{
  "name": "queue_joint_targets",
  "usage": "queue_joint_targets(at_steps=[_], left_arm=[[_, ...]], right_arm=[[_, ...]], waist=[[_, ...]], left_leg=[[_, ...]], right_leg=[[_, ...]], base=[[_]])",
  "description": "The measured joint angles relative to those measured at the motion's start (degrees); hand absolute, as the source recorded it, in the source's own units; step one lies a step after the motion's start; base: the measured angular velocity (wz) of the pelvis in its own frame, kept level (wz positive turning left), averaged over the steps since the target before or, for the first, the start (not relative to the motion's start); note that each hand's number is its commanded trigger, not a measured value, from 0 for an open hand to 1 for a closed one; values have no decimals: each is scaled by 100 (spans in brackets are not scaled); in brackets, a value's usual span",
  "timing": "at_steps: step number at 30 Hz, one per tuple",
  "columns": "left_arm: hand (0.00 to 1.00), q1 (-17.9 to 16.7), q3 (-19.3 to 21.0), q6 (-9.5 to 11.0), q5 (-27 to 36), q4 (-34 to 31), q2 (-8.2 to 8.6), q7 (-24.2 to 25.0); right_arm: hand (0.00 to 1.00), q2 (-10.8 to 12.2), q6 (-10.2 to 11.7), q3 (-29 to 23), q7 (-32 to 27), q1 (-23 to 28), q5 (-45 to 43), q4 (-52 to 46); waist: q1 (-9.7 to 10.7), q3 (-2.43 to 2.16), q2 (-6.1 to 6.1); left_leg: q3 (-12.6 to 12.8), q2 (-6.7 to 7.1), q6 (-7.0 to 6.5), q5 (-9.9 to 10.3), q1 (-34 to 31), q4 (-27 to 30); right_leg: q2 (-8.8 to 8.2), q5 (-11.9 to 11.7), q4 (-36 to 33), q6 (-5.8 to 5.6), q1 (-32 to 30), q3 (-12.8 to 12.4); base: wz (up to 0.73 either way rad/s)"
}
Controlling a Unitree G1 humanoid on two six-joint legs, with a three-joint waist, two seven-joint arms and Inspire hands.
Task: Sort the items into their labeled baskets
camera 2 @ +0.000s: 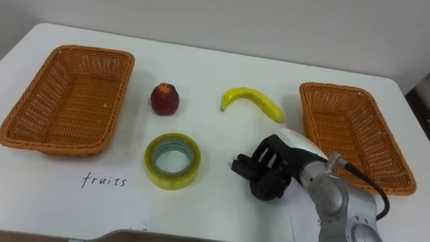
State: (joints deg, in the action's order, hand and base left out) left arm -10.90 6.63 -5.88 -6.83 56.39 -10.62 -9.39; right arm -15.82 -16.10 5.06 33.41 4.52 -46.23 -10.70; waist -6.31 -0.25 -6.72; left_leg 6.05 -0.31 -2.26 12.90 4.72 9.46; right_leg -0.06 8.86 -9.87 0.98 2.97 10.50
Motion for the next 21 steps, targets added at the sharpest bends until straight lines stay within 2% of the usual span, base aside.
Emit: queue_joint_targets(at_steps=[5,8,10,13,18,21], left_arm=[[0,-33,9,1,-5,55,-1,4],[0,-5,47,68,-52,160,-4,5],[0,-6,60,124,-52,223,-18,6],[0,-27,117,116,-46,331,-35,7],[0,-33,133,119,-44,340,-34,9],[0,-92,192,121,-28,396,-9,9]], right_arm=[[100,-9,106,-123,-4,-11,146,-290],[100,-34,239,-289,-7,-125,167,-417],[100,-77,241,-460,-30,-158,321,-611],[100,-226,301,-691,-257,-184,741,-1005],[100,-239,400,-955,-501,-223,1105,-1033],[100,-239,433,-1146,-608,-276,1098,-1056]], waist=[[3,10,-14],[50,20,-24],[79,26,-27],[162,36,-20],[224,81,-55],[304,79,-74]], left_leg=[[6,-2,-1,0,2,-2],[5,-2,-1,0,-1,-15],[8,-2,-1,0,-1,-14],[15,-4,-1,0,-2,-6],[2,-5,0,1,-22,-7],[13,-3,0,1,-22,-14]], right_leg=[[2,-1,-2,-2,-6,-41],[4,-1,-19,-2,-6,-48],[5,-1,-17,-2,-2,-51],[6,-1,-17,-2,-1,-55],[5,-1,-15,-2,-6,-47],[9,0,-14,-2,-15,-75]], base=[[-1],[0],[0],[0],[0],[0]])
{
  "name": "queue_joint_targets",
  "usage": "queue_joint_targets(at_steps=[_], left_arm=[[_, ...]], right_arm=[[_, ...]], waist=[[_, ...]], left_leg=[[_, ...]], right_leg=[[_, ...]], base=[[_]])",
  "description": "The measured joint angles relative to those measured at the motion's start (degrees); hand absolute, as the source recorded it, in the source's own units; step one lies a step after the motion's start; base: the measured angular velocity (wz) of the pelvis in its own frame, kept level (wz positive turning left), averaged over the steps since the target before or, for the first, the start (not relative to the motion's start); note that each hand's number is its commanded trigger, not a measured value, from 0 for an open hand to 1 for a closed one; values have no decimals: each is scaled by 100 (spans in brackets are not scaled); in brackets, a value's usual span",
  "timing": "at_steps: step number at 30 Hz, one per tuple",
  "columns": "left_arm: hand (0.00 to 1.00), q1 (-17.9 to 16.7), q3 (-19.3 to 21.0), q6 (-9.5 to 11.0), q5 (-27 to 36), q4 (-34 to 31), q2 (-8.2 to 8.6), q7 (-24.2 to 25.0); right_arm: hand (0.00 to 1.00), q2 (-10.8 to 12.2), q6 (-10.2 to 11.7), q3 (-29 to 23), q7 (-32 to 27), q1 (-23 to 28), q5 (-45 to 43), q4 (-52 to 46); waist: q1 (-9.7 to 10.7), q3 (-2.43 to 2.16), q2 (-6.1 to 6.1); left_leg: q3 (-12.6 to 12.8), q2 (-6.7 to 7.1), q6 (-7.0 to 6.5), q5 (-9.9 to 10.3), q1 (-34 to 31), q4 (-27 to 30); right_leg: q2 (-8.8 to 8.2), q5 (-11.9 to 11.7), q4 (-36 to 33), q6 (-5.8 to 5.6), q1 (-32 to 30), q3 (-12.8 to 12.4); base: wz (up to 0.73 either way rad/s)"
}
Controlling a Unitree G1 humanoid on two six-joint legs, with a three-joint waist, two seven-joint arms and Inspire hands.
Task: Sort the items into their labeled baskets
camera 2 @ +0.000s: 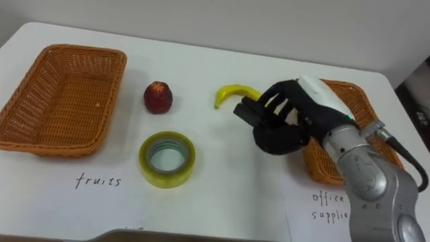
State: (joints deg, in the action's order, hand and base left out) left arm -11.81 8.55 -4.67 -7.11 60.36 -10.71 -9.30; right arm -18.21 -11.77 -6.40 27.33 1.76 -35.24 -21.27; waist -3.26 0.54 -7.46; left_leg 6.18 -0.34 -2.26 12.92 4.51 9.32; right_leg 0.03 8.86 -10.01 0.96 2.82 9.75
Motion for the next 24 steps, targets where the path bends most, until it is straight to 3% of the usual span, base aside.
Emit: queue_joint_targets(at_steps=[7,24], left_arm=[[0,-125,250,0,9,27,35,5],[0,-324,602,-4,-38,25,115,-10]], right_arm=[[100,-2,1,-458,-631,-208,10,1],[100,-79,64,-1075,-1456,-132,172,113]], waist=[[86,-63,-90],[234,-64,5]], left_leg=[[9,-4,-1,-2,17,31],[24,-14,0,-1,23,35]], right_leg=[[0,0,2,0,11,-2],[-2,-10,-12,5,22,-18]], base=[[0],[0]])
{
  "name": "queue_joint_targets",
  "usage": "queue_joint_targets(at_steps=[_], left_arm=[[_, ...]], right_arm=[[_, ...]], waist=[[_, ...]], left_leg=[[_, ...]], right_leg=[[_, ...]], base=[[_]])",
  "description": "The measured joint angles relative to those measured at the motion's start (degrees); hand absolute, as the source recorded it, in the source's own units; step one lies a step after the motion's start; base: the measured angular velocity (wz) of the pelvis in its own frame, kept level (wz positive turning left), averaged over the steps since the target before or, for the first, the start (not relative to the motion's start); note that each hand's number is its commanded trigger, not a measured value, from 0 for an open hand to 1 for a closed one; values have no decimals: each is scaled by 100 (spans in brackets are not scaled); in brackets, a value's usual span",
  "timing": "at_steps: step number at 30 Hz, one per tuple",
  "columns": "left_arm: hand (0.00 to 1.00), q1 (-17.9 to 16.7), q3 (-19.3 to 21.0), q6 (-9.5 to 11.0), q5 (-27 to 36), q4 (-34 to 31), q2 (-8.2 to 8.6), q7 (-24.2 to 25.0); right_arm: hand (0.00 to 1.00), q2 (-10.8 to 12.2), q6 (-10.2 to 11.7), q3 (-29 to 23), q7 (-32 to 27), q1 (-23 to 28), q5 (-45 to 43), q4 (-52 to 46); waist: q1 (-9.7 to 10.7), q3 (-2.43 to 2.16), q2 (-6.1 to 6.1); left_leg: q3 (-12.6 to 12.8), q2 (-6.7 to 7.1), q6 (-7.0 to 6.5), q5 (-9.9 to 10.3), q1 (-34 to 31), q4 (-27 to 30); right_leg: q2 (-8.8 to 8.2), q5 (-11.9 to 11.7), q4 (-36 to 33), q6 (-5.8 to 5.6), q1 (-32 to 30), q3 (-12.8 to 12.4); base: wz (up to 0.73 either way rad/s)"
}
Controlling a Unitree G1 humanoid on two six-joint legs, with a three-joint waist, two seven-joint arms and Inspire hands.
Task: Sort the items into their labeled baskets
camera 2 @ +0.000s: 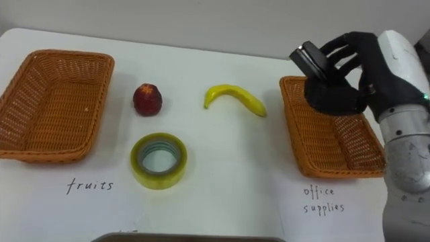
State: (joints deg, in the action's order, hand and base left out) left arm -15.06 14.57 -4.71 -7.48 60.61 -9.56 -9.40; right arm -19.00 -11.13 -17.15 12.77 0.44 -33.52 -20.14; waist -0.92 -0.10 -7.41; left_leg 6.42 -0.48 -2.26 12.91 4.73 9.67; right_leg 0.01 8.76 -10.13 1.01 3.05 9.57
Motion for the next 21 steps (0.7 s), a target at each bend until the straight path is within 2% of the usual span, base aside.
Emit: queue_joint_targets(at_steps=[4,6,8,10,11,14,21], left_arm=[[0,-8,-1,0,-7,1,0,0],[0,-8,-3,6,-33,1,-6,3],[0,-16,-8,7,-33,2,-13,2],[0,-20,-13,7,-33,2,-13,3],[0,-21,-13,7,-32,2,-16,4],[0,-27,-13,6,-27,1,-23,9],[0,-30,-16,-4,-28,-2,-22,2]], right_arm=[[100,-17,53,0,-115,2,1,90],[100,-135,150,0,-186,0,26,294],[100,-151,179,0,-244,0,33,491],[100,-151,185,0,-262,2,35,712],[100,-151,184,5,-262,9,50,834],[100,-151,184,6,-264,27,145,1023],[100,-150,177,8,-279,243,193,1366]], waist=[[64,1,0],[71,2,-2],[72,4,-3],[71,30,0],[59,61,7],[61,73,13],[59,56,31]], left_leg=[[-2,0,0,0,-1,0],[0,1,0,0,7,-2],[-1,0,0,0,22,-2],[-3,0,-1,0,68,-11],[-5,-2,-2,2,98,-14],[-7,-2,-2,2,96,-4],[-17,-1,-1,1,85,4]], right_leg=[[1,0,0,0,0,-1],[2,0,-7,0,2,-14],[3,0,-25,-1,6,-15],[2,0,-39,-1,41,-15],[2,1,-39,-3,73,-15],[0,1,-40,-3,73,-18],[-2,2,-39,-3,64,-16]], base=[[0],[0],[0],[0],[0],[0],[0]])
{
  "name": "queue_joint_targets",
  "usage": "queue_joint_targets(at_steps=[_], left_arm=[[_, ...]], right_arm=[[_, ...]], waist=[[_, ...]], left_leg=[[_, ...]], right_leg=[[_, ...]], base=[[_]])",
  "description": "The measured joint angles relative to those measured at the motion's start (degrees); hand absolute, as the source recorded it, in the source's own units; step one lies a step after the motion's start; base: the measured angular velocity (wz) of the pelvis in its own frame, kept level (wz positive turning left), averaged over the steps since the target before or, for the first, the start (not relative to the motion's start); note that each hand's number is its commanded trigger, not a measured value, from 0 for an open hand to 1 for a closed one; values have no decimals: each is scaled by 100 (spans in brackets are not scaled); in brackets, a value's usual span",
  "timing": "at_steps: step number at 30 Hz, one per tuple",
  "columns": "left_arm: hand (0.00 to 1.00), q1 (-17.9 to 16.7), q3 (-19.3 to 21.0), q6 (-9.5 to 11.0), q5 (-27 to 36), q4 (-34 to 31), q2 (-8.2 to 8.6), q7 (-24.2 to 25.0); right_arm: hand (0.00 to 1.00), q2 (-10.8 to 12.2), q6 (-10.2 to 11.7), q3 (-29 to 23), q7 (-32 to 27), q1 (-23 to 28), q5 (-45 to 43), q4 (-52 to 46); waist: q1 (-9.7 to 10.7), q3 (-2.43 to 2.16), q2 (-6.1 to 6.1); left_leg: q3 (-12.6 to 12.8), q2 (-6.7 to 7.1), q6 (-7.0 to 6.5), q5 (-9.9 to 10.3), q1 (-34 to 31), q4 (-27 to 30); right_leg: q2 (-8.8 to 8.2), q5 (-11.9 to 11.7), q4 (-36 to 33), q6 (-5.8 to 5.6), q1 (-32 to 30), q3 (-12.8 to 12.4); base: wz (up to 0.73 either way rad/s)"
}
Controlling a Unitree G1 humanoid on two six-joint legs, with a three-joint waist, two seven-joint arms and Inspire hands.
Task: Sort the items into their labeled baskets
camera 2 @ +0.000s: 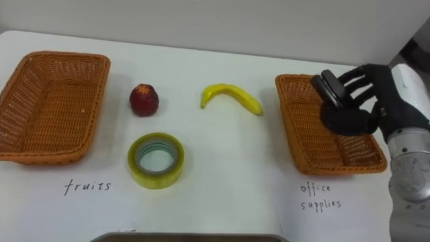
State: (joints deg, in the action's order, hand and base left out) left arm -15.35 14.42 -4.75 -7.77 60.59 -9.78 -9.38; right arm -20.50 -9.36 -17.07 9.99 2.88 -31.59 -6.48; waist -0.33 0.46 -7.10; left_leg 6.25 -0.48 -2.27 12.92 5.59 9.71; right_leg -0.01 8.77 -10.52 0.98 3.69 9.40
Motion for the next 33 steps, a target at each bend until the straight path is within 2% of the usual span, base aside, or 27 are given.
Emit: queue_joint_targets(at_steps=[6,16,19,20,21,22,23,33], left_arm=[[0,2,0,0,0,-19,4,-9],[0,-41,-117,-45,1,-27,7,-13],[0,-45,-117,-114,1,-48,5,-6],[0,-47,-117,-120,1,-56,5,-1],[0,-54,-114,-123,1,-85,5,1],[0,-61,-114,-122,1,-111,5,3],[0,-71,-113,-122,1,-151,5,3],[0,-49,-117,-122,5,-227,4,44]], right_arm=[[100,0,0,0,-37,2,10,169],[100,6,-38,25,-34,25,105,404],[100,5,-61,29,-34,41,110,404],[97,5,-67,36,-34,42,116,404],[78,5,-68,49,-34,43,127,404],[21,5,-68,53,-33,46,139,404],[0,5,-68,60,-28,48,156,404],[0,5,-71,124,5,54,188,425]], waist=[[-9,-69,27],[-16,-58,71],[-16,-56,71],[-16,-56,69],[-16,-55,63],[-16,-55,58],[-16,-57,48],[-23,-55,19]], left_leg=[[1,-1,0,-1,10,0],[1,3,0,-1,8,17],[2,3,0,-1,5,13],[3,5,0,-1,4,11],[4,7,0,-1,2,9],[4,9,0,-1,0,7],[5,14,0,-1,-5,4],[4,3,1,0,1,-9]], right_leg=[[2,0,-1,0,8,1],[-7,0,-9,0,15,5],[-7,2,-4,-1,12,4],[-8,3,0,-2,11,3],[-9,5,5,-3,9,2],[-9,5,13,-4,10,1],[-10,5,36,-4,14,0],[8,5,81,-4,18,-1]], base=[[0],[0],[0],[0],[0],[0],[0],[0]])
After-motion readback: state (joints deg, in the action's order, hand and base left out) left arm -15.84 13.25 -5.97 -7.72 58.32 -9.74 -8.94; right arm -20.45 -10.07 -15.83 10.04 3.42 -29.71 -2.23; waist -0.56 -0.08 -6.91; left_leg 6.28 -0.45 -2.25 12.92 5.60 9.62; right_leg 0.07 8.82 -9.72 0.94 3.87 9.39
